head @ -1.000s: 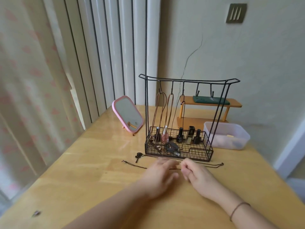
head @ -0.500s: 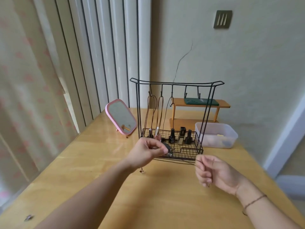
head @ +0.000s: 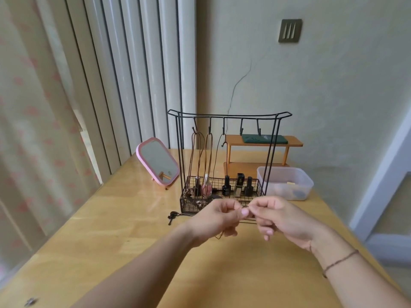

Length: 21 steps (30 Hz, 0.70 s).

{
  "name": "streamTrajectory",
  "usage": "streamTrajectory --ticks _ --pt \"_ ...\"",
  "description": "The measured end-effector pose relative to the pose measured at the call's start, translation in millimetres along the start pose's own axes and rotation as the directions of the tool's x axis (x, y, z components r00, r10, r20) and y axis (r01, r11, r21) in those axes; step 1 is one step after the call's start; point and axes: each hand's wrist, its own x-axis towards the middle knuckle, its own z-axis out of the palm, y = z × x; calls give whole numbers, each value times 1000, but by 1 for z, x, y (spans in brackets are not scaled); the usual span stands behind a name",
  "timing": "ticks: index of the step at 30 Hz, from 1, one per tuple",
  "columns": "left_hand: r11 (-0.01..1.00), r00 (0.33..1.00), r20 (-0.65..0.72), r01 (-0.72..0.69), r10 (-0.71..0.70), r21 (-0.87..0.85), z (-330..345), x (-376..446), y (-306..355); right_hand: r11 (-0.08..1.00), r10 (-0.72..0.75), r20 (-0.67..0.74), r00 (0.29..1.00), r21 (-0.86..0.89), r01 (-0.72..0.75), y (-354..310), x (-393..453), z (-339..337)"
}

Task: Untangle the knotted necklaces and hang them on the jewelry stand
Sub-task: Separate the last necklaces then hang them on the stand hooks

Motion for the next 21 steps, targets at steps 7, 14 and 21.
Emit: streamTrajectory --ticks 7,14,21 --pt "997 977 -204 70 -62 33 -49 -8 10 924 -53 -342 938 340 177 8 -23 -59" --pt "981 906 -420 27 58 195 -80 7 117 991 27 -439 898 129 34 47 -27 -65" --pt "728 873 -346 -14 343 686 -57 75 195 984 149 -349 925 143 -104 69 3 -4"
